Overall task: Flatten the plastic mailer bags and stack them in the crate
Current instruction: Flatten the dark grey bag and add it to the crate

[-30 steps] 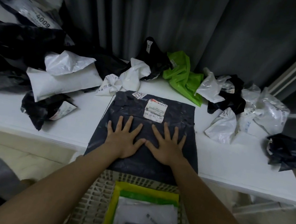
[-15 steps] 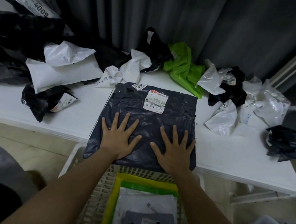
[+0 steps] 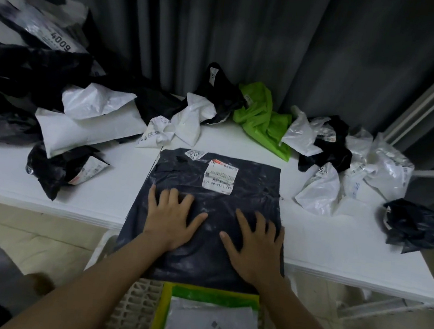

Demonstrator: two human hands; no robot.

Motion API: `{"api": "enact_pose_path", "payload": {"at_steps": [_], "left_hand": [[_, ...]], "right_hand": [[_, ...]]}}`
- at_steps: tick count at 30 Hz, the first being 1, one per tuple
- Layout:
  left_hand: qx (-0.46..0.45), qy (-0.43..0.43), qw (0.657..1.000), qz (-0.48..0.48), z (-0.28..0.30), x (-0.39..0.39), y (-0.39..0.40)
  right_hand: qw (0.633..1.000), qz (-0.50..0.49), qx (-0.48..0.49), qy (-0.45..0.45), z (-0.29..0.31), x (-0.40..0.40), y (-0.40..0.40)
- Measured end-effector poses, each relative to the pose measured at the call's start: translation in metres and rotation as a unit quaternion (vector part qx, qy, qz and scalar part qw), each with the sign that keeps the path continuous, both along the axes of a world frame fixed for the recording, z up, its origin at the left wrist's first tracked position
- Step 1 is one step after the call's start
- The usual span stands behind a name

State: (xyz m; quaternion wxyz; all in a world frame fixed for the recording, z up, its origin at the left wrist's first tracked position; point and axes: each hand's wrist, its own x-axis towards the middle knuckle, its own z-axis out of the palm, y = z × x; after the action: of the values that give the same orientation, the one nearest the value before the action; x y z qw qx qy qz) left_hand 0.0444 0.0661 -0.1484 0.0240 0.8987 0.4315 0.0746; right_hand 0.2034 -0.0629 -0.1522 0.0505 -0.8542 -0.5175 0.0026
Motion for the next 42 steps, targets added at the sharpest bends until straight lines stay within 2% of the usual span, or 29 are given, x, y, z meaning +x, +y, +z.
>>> {"api": "enact_pose_path", "payload": {"at_steps": [2, 4, 9, 13, 24, 27, 29, 31, 33, 34, 35, 37, 40, 42], "left_hand": [[0.017, -0.043, 0.999, 0.006, 0.007, 0.015, 0.010], [-0.023, -0.043, 0.999, 0.005, 0.017, 0.032, 0.019], [-0.067, 0.002, 0.998, 0.002, 0.011, 0.066, 0.065], [-0.103, 0.072, 0.992, 0.010, -0.008, 0.069, 0.086], [-0.129, 0.082, 0.988, 0.016, -0.016, 0.070, 0.091], [-0.168, 0.090, 0.982, 0.015, -0.008, 0.070, 0.093], [-0.231, 0.063, 0.971, 0.016, 0.004, 0.068, 0.094], [-0.243, 0.006, 0.970, 0.026, 0.014, 0.059, 0.094], [-0.153, -0.054, 0.984, 0.068, 0.020, 0.043, 0.084], [-0.105, -0.087, 0.984, 0.114, 0.022, 0.034, 0.077], [-0.088, -0.114, 0.975, 0.170, 0.022, 0.027, 0.071], [-0.153, -0.132, 0.944, 0.263, 0.028, 0.008, 0.060], [-0.276, -0.128, 0.904, 0.301, 0.033, -0.013, 0.055], [-0.291, -0.180, 0.896, 0.283, 0.040, -0.022, 0.051]], "right_hand": [[0.996, 0.013, 0.085, -0.011, 0.006, 0.003, 0.017], [0.994, 0.035, 0.108, 0.008, 0.015, 0.004, 0.043], [0.998, 0.038, 0.005, 0.041, 0.010, 0.022, 0.111], [0.996, 0.024, -0.071, 0.043, -0.006, 0.040, 0.128], [0.994, -0.014, -0.086, 0.068, -0.010, 0.043, 0.131], [0.993, -0.016, -0.093, 0.074, -0.005, 0.049, 0.129], [0.995, -0.002, -0.069, 0.074, 0.002, 0.054, 0.118], [0.998, -0.007, 0.027, 0.062, 0.010, 0.057, 0.098], [0.991, -0.064, 0.116, 0.023, 0.018, 0.055, 0.070], [0.987, -0.110, 0.118, 0.026, 0.022, 0.051, 0.056], [0.982, -0.155, 0.095, 0.044, 0.022, 0.050, 0.044], [0.972, -0.196, 0.056, 0.115, 0.024, 0.044, 0.028], [0.918, -0.174, 0.166, 0.317, 0.023, 0.039, 0.020], [0.898, -0.156, 0.238, 0.336, 0.028, 0.033, 0.014]]}}
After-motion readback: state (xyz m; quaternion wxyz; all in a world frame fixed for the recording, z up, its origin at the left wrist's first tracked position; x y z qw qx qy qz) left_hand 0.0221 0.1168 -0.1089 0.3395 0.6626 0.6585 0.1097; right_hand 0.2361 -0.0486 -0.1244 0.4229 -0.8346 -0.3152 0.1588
